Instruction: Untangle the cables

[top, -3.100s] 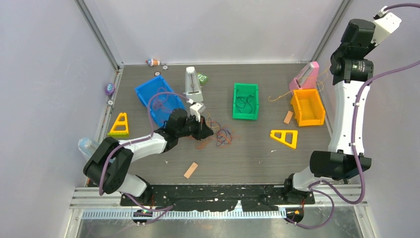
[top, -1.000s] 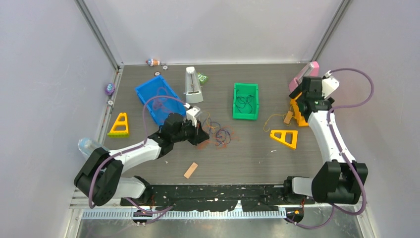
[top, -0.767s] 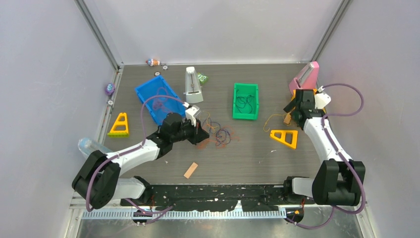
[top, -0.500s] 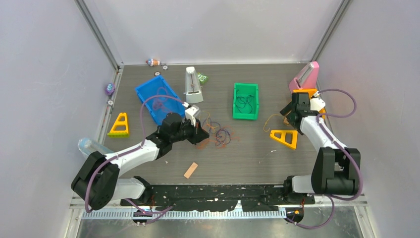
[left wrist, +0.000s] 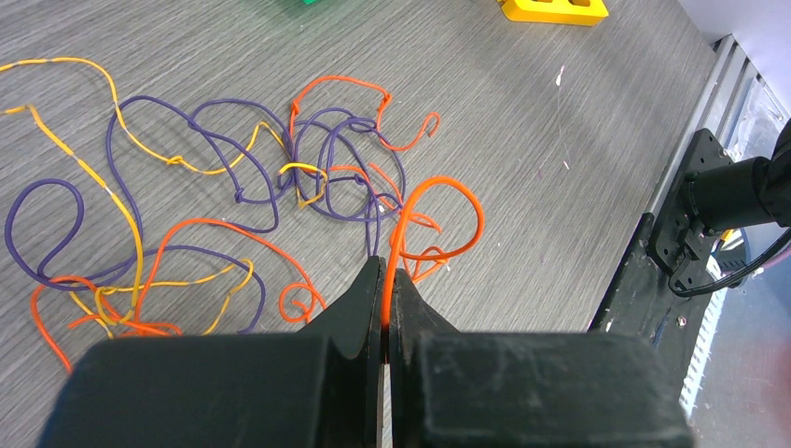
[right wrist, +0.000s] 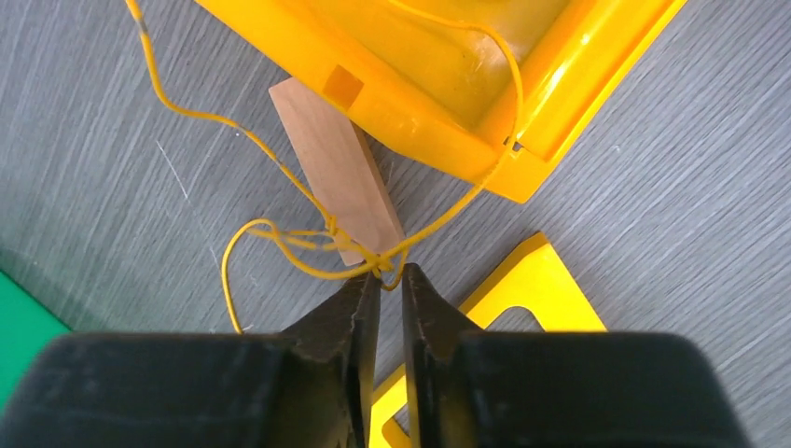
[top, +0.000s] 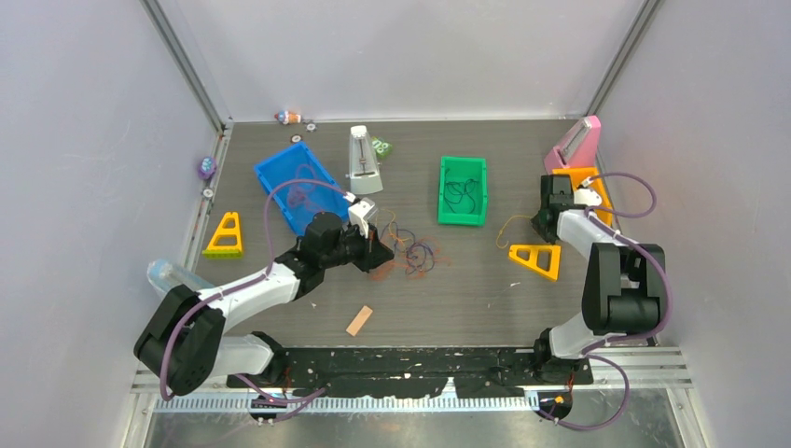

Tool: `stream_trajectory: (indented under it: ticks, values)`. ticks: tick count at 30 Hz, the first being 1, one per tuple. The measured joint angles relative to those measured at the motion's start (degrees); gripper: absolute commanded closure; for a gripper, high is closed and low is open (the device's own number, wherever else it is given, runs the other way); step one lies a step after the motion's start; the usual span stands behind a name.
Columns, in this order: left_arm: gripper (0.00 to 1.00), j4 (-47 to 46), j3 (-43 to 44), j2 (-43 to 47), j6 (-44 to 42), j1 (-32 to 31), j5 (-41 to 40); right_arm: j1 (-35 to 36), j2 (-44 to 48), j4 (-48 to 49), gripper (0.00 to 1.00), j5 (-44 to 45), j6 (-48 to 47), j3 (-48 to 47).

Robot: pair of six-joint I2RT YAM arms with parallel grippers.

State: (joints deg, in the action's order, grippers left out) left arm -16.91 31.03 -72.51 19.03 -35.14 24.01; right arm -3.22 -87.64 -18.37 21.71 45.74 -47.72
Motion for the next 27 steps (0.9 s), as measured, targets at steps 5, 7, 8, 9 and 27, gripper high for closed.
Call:
stream_trajectory:
  ticks: [5,7,8,9,27]
  values:
    - [1.00,0.0,0.0,-0.2,0.0,0.0,0.0,-0.3,1.1,-0.5,0.95,-0.7,0.7,-0.6]
    - [1.00,0.0,0.0,-0.4,0.0,0.0,0.0,-1.4,2.6,-0.8,0.95,-2.1,0.7,-1.2]
    - [1.00,0.0,0.0,-0.4,0.0,0.0,0.0,-2.1,3.3,-1.0,0.95,-2.7,0.6,-1.6]
    - [1.00,0.0,0.0,-0.5,0.0,0.0,0.0,-3.2,4.1,-1.0,0.95,-3.8,0.5,-2.2]
    - [1.00,0.0,0.0,-0.9,0.0,0.0,0.0,-17.6,2.4,-2.5,0.95,-13.1,-1.0,-15.1]
